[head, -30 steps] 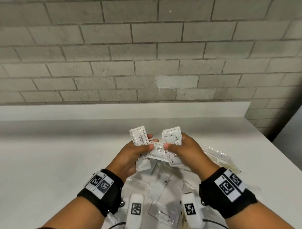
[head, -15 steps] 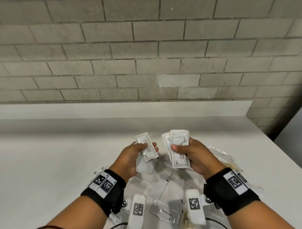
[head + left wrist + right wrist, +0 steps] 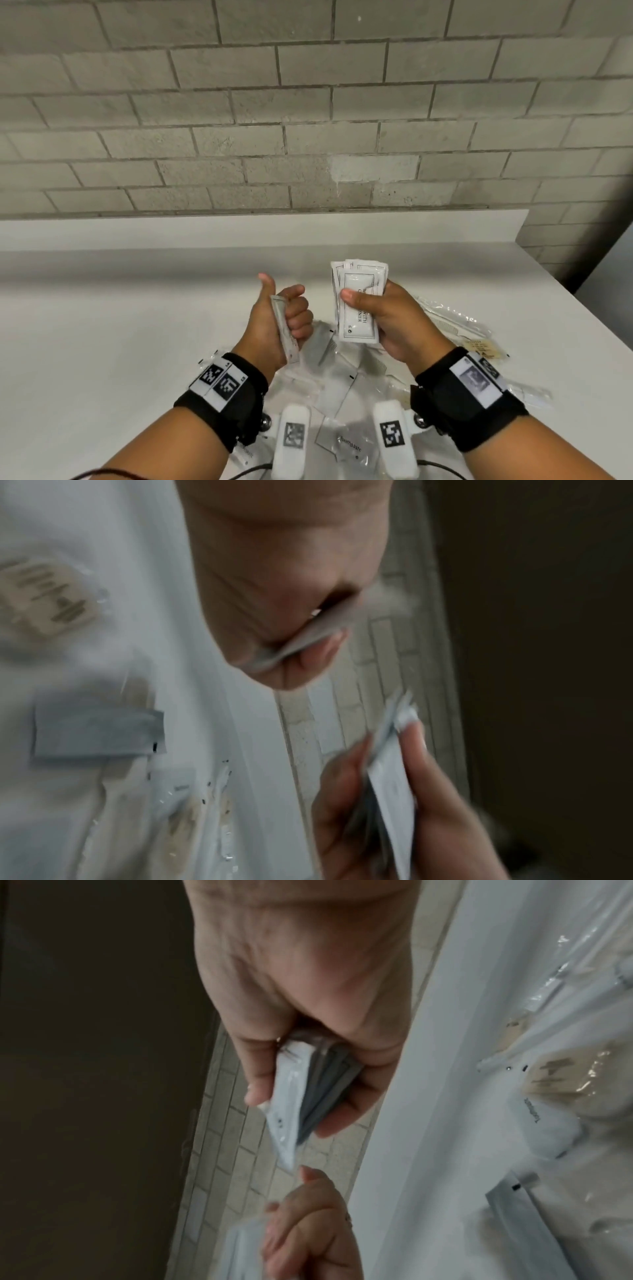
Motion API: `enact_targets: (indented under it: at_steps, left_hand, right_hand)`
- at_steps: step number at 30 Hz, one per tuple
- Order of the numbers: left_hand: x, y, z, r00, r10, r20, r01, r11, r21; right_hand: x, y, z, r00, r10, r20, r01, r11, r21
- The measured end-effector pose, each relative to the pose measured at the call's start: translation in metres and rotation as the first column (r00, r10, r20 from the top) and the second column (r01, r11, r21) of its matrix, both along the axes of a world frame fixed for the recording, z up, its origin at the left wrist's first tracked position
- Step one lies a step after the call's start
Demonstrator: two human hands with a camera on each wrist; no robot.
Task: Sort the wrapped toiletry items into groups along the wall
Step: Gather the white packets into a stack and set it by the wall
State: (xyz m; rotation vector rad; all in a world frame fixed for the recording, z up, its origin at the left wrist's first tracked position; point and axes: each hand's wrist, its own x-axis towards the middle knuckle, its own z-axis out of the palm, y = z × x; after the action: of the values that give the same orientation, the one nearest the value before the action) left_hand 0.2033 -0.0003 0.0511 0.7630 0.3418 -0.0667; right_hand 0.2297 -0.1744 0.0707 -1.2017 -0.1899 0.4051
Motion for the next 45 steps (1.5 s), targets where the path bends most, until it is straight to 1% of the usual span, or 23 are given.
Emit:
enact_targets:
  at_steps: [1,3,5,8,10,13,15,17,19,21,23,25,28,31,33,35,36,38,39,41,42,43,45]
  left_hand:
    - [0.001,0.005,-0.003,0.999,-0.025,0.033,0.028,0.995,-0.099]
    - [0.0,0.008,-0.005,0.988,-0.065,0.138,0.092,0.976,-0.199]
    - [-0.001,0.003,-0.001,0.973,-0.093,0.213,0.138,0.968,-0.21]
    - [-0.001,-0.005,0.006,0.97,-0.104,0.22,0.137,0.981,-0.14]
    - [-0.001,-0.011,0.01,0.977,-0.089,0.193,0.107,0.991,-0.085]
    - [0.002,-0.023,0.013,0.976,-0.044,0.212,0.038,0.999,0.028]
    - [0.005,-0.03,0.013,0.981,0.008,0.192,-0.038,0.987,0.154]
    - [0.006,-0.031,0.015,0.987,0.035,0.155,-0.068,0.975,0.211]
    - [0.004,-0.031,0.017,0.994,-0.017,0.106,-0.003,0.983,0.183]
    - [-0.002,-0.035,0.02,0.98,-0.176,0.095,0.165,0.98,0.115]
    - [-0.006,-0.041,0.02,0.96,-0.26,0.105,0.255,0.965,0.054]
    - [-0.006,-0.045,0.018,0.959,-0.255,0.123,0.256,0.967,0.011]
    - [-0.006,-0.048,0.019,0.971,-0.211,0.116,0.209,0.978,0.028]
    - [-0.005,-0.053,0.018,0.978,-0.199,0.066,0.194,0.978,0.073]
    - [-0.005,-0.056,0.017,0.978,-0.201,0.047,0.199,0.978,0.055]
    - [-0.006,-0.057,0.017,0.977,-0.211,0.043,0.211,0.978,0.011]
    - [-0.006,-0.055,0.016,0.973,-0.226,0.051,0.227,0.974,-0.013]
    - [-0.008,-0.051,0.014,0.965,-0.254,0.067,0.257,0.965,-0.051]
    - [-0.008,-0.049,0.012,0.962,-0.262,0.073,0.267,0.961,-0.069]
    - [-0.008,-0.046,0.008,0.961,-0.266,0.074,0.27,0.962,-0.049]
    - [-0.007,-0.045,0.006,0.961,-0.264,0.077,0.266,0.964,-0.02]
    - [-0.006,-0.044,0.004,0.962,-0.26,0.082,0.26,0.965,0.012]
    - [-0.005,-0.04,0.006,0.965,-0.248,0.081,0.246,0.969,0.035]
  right_hand:
    - [-0.002,-0.002,0.004,0.999,0.052,-0.016,-0.052,0.998,0.037]
    - [-0.007,-0.005,0.011,0.989,0.143,-0.024,-0.141,0.986,0.086]
    - [-0.015,-0.005,0.014,0.973,0.23,-0.027,-0.226,0.968,0.113]
    - [-0.028,0.005,0.01,0.939,0.341,-0.04,-0.338,0.939,0.057]
    - [-0.034,0.016,0.002,0.95,0.304,-0.077,-0.307,0.951,-0.038]
    - [-0.037,0.027,-0.003,0.971,0.236,-0.031,-0.238,0.959,-0.156]
    - [-0.035,0.028,-0.004,0.973,0.229,-0.038,-0.232,0.959,-0.164]
    - [-0.029,0.027,-0.007,0.973,0.223,-0.06,-0.229,0.966,-0.125]
    - [-0.023,0.025,-0.007,0.983,0.168,-0.07,-0.174,0.98,-0.093]
    - [-0.019,0.026,-0.003,0.996,0.057,-0.07,-0.063,0.995,-0.073]
    - [-0.016,0.03,-0.002,0.998,-0.021,-0.066,0.014,0.994,-0.113]
    - [-0.013,0.033,-0.002,0.997,-0.066,-0.045,0.056,0.979,-0.197]
    - [-0.008,0.036,0.001,0.992,-0.126,0.029,0.13,0.957,-0.259]
    - [-0.007,0.041,0.004,0.971,-0.22,0.091,0.238,0.888,-0.394]
    - [-0.007,0.044,0.002,0.959,-0.263,0.107,0.282,0.839,-0.465]
    - [-0.009,0.044,0.0,0.966,-0.177,0.191,0.255,0.787,-0.562]
    - [-0.009,0.044,0.0,0.971,-0.107,0.215,0.223,0.735,-0.64]
    - [-0.006,0.041,-0.001,0.961,-0.021,0.277,0.235,0.596,-0.768]
    - [-0.005,0.039,-0.002,0.953,0.011,0.301,0.246,0.548,-0.8]
    - [-0.003,0.039,-0.003,0.944,0.072,0.323,0.246,0.503,-0.829]
    - [-0.003,0.04,-0.002,0.939,0.103,0.328,0.23,0.52,-0.823]
    - [-0.003,0.039,-0.001,0.934,0.134,0.332,0.2,0.574,-0.794]
    - [-0.002,0.034,0.004,0.938,0.171,0.301,0.072,0.754,-0.653]
